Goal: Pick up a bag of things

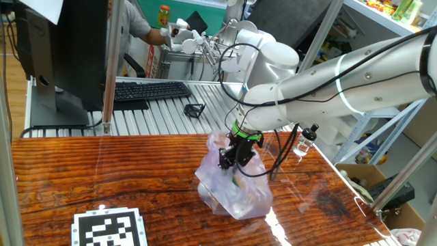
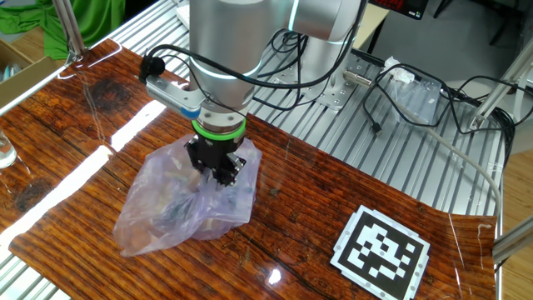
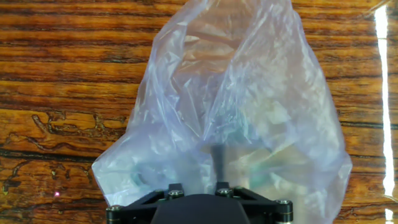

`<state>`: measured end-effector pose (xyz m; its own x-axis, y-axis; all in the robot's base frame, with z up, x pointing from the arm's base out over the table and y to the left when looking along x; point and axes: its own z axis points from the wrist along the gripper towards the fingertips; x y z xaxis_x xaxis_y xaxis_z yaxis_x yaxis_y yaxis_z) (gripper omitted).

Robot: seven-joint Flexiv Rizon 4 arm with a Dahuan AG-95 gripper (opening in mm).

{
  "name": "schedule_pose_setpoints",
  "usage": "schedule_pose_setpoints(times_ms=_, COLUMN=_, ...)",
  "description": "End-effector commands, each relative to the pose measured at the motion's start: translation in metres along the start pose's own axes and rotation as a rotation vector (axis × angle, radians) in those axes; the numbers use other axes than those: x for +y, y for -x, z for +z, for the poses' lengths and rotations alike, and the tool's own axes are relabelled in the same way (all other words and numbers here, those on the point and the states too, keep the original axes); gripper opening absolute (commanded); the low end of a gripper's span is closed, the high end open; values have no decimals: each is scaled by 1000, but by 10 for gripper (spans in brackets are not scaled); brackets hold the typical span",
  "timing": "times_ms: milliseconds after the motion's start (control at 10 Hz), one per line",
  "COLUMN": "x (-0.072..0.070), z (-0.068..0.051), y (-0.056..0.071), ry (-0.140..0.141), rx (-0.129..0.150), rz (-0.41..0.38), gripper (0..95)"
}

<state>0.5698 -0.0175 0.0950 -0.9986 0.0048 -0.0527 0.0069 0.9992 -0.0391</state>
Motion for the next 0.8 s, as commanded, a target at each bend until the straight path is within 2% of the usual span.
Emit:
schedule_pose_setpoints(times_ms=100, x=0, z=0, y=-1, ry=1, rx=0, rz=2, gripper=0)
schedule_pose_setpoints(times_ms=500, x=0, z=0, y=-1, ry=4, rx=3, rz=3, gripper=0)
schedule_pose_setpoints(times_ms=800, x=-1, z=-9, y=0, ry=3, rx=14, rz=-3, gripper=0)
